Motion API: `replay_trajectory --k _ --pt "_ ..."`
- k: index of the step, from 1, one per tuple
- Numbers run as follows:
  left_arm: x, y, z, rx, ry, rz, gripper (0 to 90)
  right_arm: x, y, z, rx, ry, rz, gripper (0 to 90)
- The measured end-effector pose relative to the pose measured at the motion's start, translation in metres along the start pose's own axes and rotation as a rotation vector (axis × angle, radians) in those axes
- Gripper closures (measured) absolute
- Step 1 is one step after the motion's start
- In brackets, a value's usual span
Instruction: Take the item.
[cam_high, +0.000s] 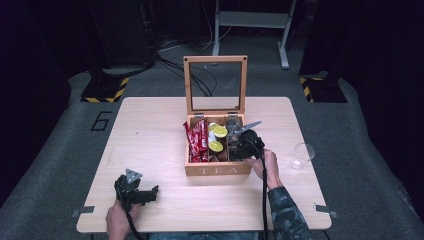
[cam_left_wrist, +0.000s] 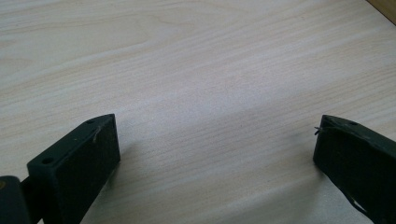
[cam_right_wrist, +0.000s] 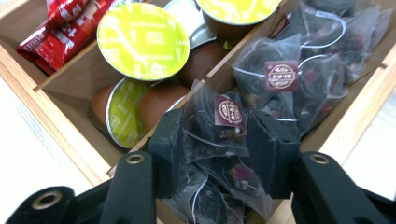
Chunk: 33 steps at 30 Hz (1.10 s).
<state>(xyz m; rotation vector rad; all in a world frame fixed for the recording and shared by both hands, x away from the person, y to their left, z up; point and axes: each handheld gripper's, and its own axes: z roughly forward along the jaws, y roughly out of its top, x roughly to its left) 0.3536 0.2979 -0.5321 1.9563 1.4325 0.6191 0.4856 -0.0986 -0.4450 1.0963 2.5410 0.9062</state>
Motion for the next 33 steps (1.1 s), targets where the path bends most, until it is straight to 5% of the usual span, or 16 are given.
replay_trajectory --k 19,33 --pt "0.000 0.000 0.000 0.000 0.000 0.000 0.3 0.009 -0.001 0.011 0.062 -0.055 -0.045 87.1" --pt "0.000 0.000 0.000 0.000 0.000 0.000 0.3 0.012 0.000 -0.001 0.038 -0.078 -0.059 90.0"
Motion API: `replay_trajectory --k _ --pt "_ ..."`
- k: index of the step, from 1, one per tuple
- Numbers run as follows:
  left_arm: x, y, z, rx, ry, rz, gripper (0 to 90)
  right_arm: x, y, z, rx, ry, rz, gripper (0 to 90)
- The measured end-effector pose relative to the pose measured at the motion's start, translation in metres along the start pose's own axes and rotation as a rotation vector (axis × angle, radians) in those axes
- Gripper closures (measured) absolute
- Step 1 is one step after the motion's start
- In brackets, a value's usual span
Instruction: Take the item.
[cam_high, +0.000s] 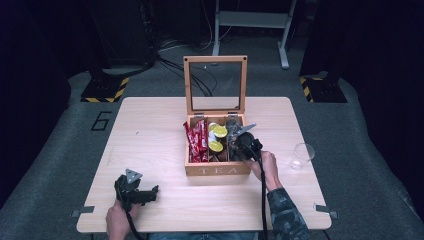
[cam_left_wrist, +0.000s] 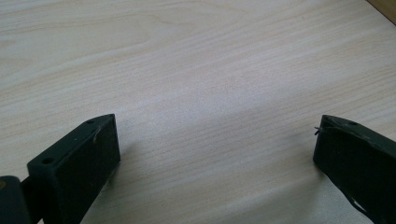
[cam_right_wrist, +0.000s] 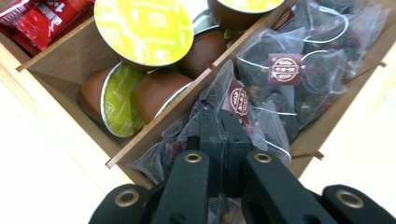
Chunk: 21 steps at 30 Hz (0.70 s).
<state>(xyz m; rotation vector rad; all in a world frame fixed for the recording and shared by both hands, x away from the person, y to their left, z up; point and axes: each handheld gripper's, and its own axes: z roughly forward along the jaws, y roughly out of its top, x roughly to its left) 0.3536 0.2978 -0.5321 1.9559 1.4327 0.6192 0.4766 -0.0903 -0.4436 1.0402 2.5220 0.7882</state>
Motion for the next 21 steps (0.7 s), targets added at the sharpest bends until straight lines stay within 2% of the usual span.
replay_trajectory --k 10,20,21 --pt "0.000 0.000 0.000 0.000 0.000 0.000 0.4 -0.001 -0.001 -0.012 -0.030 -0.008 -0.001 90.0" --pt "0.000 0.000 0.000 0.000 0.000 0.001 0.3 0.003 0.002 -0.029 -0.074 -0.029 -0.033 90.0" --pt "0.000 0.000 0.000 0.000 0.000 0.000 0.3 0.003 0.003 -0.030 -0.065 -0.027 -0.033 90.0"
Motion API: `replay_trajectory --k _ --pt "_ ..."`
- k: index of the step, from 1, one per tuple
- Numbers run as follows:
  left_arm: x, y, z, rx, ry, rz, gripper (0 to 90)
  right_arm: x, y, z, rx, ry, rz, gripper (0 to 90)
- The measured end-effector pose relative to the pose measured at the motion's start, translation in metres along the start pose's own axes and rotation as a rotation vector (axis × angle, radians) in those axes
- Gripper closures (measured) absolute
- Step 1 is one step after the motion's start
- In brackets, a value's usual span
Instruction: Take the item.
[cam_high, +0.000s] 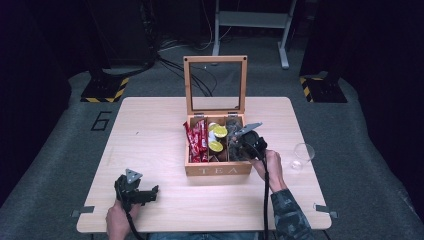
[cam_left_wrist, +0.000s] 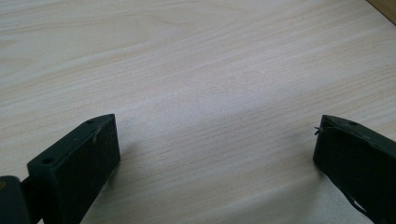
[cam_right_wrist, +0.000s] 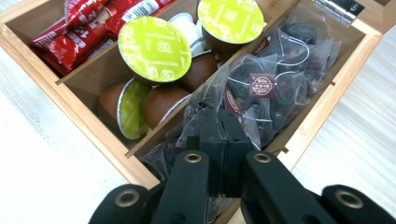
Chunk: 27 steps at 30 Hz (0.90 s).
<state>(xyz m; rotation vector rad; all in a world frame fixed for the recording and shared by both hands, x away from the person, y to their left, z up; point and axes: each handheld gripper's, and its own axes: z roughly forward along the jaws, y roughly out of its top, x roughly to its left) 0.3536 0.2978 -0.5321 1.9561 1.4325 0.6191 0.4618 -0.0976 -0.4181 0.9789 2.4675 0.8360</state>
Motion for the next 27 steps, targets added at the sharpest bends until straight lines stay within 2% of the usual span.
replay_trajectory --k 4,7,8,10,27 --pt "0.000 0.000 0.000 0.000 0.000 0.000 0.4 0.001 0.001 -0.004 -0.015 -0.009 -0.010 90.0" --pt "0.000 0.000 0.000 0.000 0.000 0.000 0.3 0.002 0.002 -0.007 -0.007 -0.009 -0.002 90.0" --pt "0.000 0.000 0.000 0.000 0.000 0.000 0.3 0.001 0.003 -0.009 -0.021 -0.015 -0.015 90.0" --pt "0.000 0.000 0.000 0.000 0.000 0.000 0.4 0.001 0.002 -0.011 -0.030 -0.020 -0.012 90.0" --pt "0.000 0.000 0.000 0.001 0.000 0.001 0.4 -0.004 0.001 -0.035 -0.039 -0.063 -0.006 90.0"
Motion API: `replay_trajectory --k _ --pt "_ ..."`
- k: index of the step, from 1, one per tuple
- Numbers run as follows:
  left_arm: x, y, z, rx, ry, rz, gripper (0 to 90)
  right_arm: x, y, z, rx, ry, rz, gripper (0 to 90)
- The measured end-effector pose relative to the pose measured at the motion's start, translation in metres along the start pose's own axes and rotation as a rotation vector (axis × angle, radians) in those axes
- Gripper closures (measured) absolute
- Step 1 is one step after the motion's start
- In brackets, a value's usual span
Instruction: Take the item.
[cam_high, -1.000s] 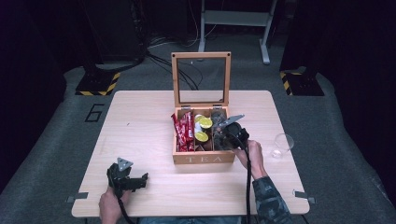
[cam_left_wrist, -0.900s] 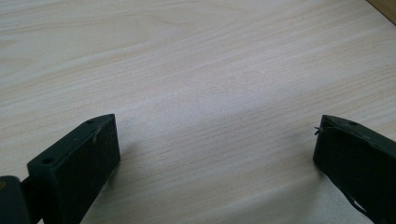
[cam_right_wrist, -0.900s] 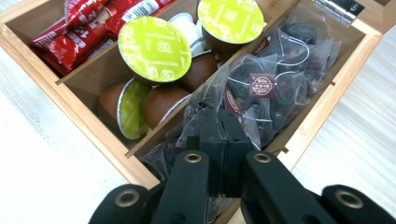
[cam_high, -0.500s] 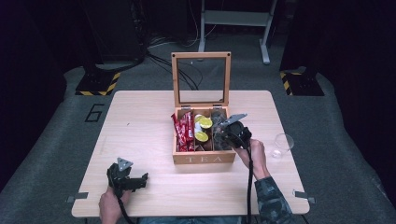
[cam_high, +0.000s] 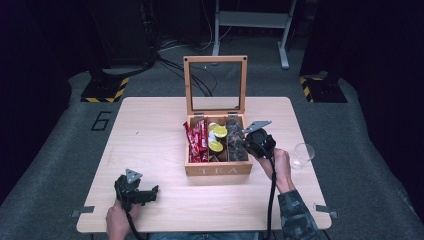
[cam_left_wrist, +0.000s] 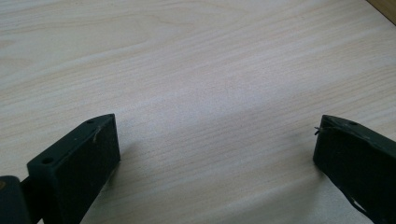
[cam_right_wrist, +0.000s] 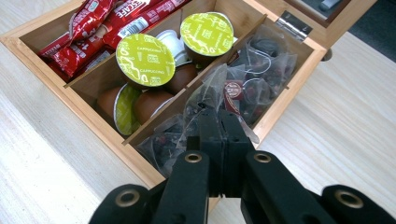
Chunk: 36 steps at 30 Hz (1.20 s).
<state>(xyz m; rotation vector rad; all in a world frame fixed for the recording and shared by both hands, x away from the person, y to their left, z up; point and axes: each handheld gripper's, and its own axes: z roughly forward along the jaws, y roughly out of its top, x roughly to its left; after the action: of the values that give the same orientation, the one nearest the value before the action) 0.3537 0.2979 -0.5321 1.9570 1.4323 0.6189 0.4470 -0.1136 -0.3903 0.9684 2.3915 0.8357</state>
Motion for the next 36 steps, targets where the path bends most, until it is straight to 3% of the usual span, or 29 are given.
replay_trajectory --k 4,18,26,36 --pt "0.000 0.000 0.000 0.000 0.000 0.000 0.4 -0.003 -0.001 -0.004 -0.022 -0.015 -0.002 90.0" --pt "0.000 0.000 0.000 0.000 0.000 0.000 0.3 -0.015 -0.008 -0.019 -0.002 -0.043 0.009 90.0" --pt "0.000 0.000 0.000 0.000 -0.001 0.001 0.4 -0.021 -0.013 -0.028 -0.017 -0.073 0.052 90.0" --pt "0.000 0.000 0.000 0.000 -0.003 0.001 0.3 -0.028 -0.020 -0.039 -0.024 -0.108 0.068 90.0"
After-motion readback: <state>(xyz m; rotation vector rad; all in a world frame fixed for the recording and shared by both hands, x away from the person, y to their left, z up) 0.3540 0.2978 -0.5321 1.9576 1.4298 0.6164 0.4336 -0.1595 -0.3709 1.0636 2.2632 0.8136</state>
